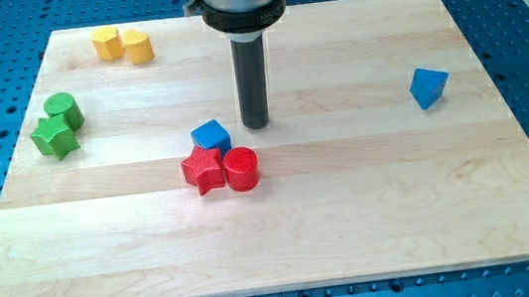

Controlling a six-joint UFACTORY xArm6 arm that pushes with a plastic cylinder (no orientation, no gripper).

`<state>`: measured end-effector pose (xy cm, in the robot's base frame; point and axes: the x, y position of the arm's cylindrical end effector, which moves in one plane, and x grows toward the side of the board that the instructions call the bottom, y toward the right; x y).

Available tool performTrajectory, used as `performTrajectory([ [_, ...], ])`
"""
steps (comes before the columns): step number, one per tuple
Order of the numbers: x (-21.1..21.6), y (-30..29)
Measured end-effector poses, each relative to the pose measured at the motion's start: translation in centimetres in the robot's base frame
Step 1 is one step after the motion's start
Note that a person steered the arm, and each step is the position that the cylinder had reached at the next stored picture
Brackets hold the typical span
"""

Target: Move the cube slightly into the red blocks

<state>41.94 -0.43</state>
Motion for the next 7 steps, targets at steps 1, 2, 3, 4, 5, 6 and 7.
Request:
performTrajectory([
  [1,1.0,0.0],
  [2,1.8,0.1],
  [3,1.2,0.8],
  [4,-3.2,-0.9],
  [5,-5.0,-4.1],
  [6,-5.0,-5.8],
  [7,-4.4,-7.5],
])
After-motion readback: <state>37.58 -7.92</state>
